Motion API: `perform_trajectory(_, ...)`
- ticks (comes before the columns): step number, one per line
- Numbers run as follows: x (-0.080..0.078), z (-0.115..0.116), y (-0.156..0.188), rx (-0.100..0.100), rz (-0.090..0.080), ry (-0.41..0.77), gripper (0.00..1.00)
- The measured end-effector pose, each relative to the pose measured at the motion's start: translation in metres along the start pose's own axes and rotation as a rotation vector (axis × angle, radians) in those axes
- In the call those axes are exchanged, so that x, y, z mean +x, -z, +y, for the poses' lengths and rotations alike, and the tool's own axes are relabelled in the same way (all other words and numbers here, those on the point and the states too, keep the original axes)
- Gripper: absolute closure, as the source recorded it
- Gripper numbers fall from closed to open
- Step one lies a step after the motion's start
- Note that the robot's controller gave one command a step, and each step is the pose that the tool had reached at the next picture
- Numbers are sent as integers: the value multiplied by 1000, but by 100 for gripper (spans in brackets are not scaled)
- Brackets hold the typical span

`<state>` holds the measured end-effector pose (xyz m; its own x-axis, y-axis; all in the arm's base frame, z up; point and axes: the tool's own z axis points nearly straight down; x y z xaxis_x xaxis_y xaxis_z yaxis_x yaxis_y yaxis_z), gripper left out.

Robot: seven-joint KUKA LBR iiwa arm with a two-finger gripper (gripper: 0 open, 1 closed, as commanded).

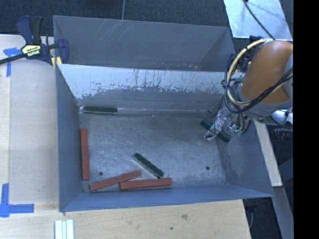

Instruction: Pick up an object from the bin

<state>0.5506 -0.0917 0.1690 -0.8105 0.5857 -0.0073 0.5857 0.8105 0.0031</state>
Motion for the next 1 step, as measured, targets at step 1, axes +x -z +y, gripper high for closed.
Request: perform_trajectory(1,-2,0,25,0,1,3,100)
